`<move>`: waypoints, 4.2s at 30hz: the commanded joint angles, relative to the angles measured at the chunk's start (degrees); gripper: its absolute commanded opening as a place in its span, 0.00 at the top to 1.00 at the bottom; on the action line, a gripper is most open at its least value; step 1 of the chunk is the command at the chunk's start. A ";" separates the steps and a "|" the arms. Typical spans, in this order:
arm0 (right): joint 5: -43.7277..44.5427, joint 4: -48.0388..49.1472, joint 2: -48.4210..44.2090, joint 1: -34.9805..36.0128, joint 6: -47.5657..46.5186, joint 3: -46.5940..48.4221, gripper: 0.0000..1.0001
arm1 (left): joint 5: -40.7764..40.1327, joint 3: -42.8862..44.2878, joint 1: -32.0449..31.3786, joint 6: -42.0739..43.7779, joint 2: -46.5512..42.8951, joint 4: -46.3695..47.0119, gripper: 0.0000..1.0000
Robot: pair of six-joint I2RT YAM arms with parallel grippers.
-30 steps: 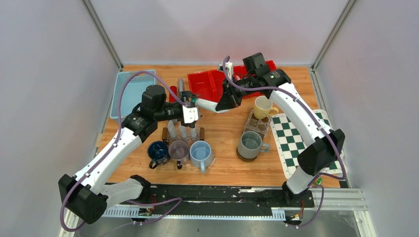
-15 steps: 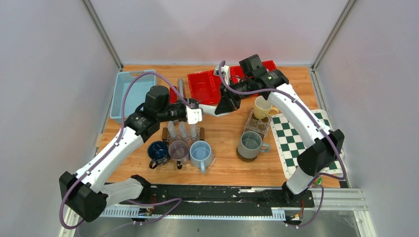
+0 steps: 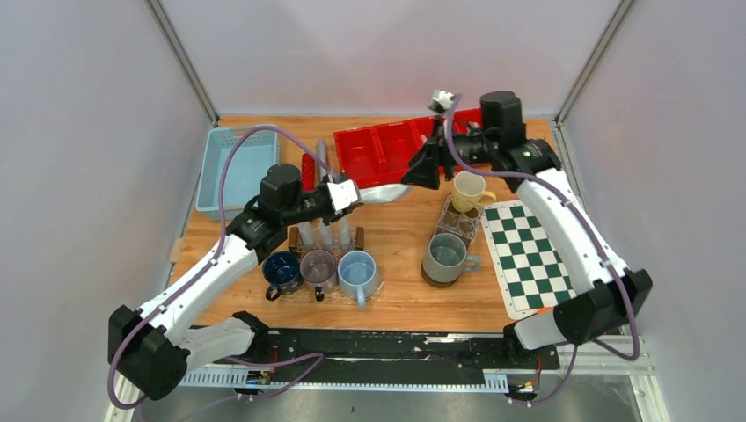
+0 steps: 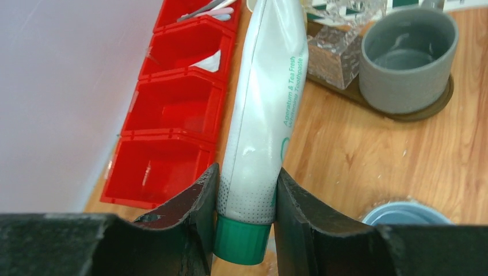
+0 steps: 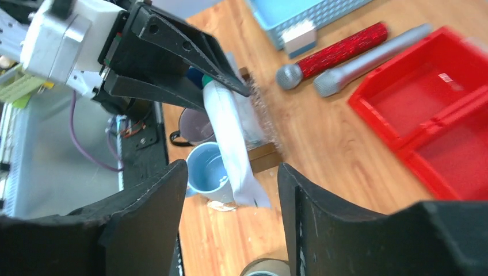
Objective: Prepare toiletry sets of a toothbrush and toothpaste on the tray
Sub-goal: Place the toothpaste in the toothpaste holder.
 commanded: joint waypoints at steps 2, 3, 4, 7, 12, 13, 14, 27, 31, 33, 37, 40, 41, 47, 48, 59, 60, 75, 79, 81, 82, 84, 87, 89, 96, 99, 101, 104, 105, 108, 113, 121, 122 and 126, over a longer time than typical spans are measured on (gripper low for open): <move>-2.89 27.81 -11.81 -5.26 13.97 -12.43 0.34 | -2.40 -2.01 -0.06 -19.11 -3.45 17.10 1.00; -1.21 32.04 -13.78 -5.68 15.86 -15.30 0.32 | -2.93 -2.66 -0.04 -20.74 -3.55 18.31 1.00; 1.18 35.93 -15.49 -5.91 17.40 -18.02 0.29 | -3.09 -2.99 0.04 -23.84 -3.74 20.80 1.00; 4.03 48.25 -19.93 -5.99 21.82 -25.79 0.17 | -3.78 -4.64 0.01 -29.98 -3.92 27.20 1.00; 4.26 62.60 -22.01 -5.93 28.64 -32.47 0.12 | -2.46 -5.89 0.03 -40.81 -3.60 35.41 1.00; 3.35 65.92 -21.89 -5.97 30.65 -33.92 0.11 | -1.98 -5.97 -0.04 -42.05 -3.40 37.43 1.00; 2.64 69.22 -21.73 -5.98 32.60 -35.07 0.10 | -1.61 -5.96 -0.05 -44.39 -3.27 38.36 1.00; 0.70 93.20 -15.53 -1.31 46.34 -36.80 0.10 | 3.20 -4.55 -1.30 -57.87 1.13 49.46 1.00; 1.72 95.70 -13.15 -0.10 47.44 -35.76 0.13 | 3.66 -4.35 -2.03 -59.10 1.85 51.32 1.00; 1.54 98.10 -11.87 -0.05 49.22 -35.47 0.18 | 3.84 -4.21 -2.46 -59.26 2.06 51.48 1.00; 0.16 101.59 -9.42 -0.04 52.68 -34.13 0.31 | 4.22 -4.34 -2.79 -59.29 2.22 51.52 1.00; -0.37 104.31 -8.48 -0.04 54.58 -33.70 0.41 | 4.04 -4.64 -2.88 -59.29 2.16 51.52 1.00; -0.38 104.67 -8.27 -0.04 54.90 -33.60 0.44 | 4.00 -4.81 -2.86 -59.25 2.11 51.52 1.00; -0.30 104.52 -8.03 -0.02 54.97 -33.55 0.69 | 3.85 -5.12 -2.87 -59.21 2.06 51.49 1.00; -0.25 104.35 -8.05 -0.04 54.91 -33.55 0.74 | 3.93 -5.14 -2.85 -59.27 2.06 51.51 1.00; 1.33 103.11 -9.26 -0.25 53.42 -32.79 0.49 | 4.49 -6.09 -2.94 -60.84 2.17 52.92 1.00; 1.74 102.76 -9.48 -0.29 53.15 -32.62 0.45 | 4.44 -6.25 -2.93 -60.91 2.11 52.92 1.00; 7.40 105.57 -10.25 -0.83 56.71 -32.50 0.50 | 4.27 -6.83 -3.53 -61.58 2.62 54.23 1.00; 7.79 106.98 -10.19 -0.92 57.67 -33.01 0.57 | 4.49 -6.88 -3.75 -61.74 2.99 54.70 1.00; 7.79 107.58 -10.19 -1.04 58.35 -32.96 0.59 | 4.35 -7.18 -3.72 -61.75 3.02 54.74 1.00; 7.79 107.78 -10.27 -1.09 58.77 -32.90 0.60 | 4.25 -7.31 -3.72 -61.80 3.02 54.87 1.00; 7.90 108.43 -10.34 -1.18 59.40 -33.01 0.62 | 4.10 -7.58 -3.76 -61.98 2.95 55.26 1.00; 8.06 108.98 -10.30 -1.18 59.86 -33.20 0.68 | 4.02 -7.77 -3.80 -62.37 3.09 55.78 1.00; 8.06 109.05 -10.20 -1.18 59.89 -33.41 0.74 | 3.97 -7.75 -3.80 -62.58 3.17 56.17 1.00; 7.25 108.70 -10.10 -1.18 60.49 -33.71 1.00 | 3.82 -7.87 -3.94 -63.20 3.29 57.41 1.00; 6.94 107.92 -10.34 -1.22 60.17 -33.90 1.00 | 3.80 -7.89 -3.90 -63.45 3.32 57.90 0.95; 6.83 106.25 -11.02 -1.34 58.76 -33.90 1.00 | 3.75 -8.00 -3.89 -63.35 3.32 57.93 0.83; 7.81 101.25 -13.06 -1.76 55.55 -33.99 1.00 | 2.56 -8.49 -3.89 -62.54 2.81 57.16 0.62; 8.24 98.97 -13.92 -1.99 54.14 -33.99 1.00 | 2.11 -8.79 -3.89 -62.15 2.56 56.18 0.50; 10.34 90.26 -17.29 -2.41 48.09 -33.55 1.00 | -0.05 -9.09 -3.89 -58.57 0.76 52.51 0.36; 17.28 71.68 -22.53 -2.49 36.92 -31.01 1.00 | -7.61 -8.66 -3.81 -52.07 -3.88 42.01 0.10; 35.16 47.83 -27.98 -2.46 26.85 -26.15 1.00 | -22.78 -0.84 -2.93 -44.07 -8.22 16.64 0.00; 37.38 46.12 -28.46 -2.50 26.47 -26.03 1.00 | -24.45 1.28 -2.47 -43.82 -8.31 11.77 0.00; 45.68 40.18 -29.49 -2.43 25.51 -26.15 1.00 | -31.94 7.56 -0.25 -40.14 -8.08 -1.11 0.00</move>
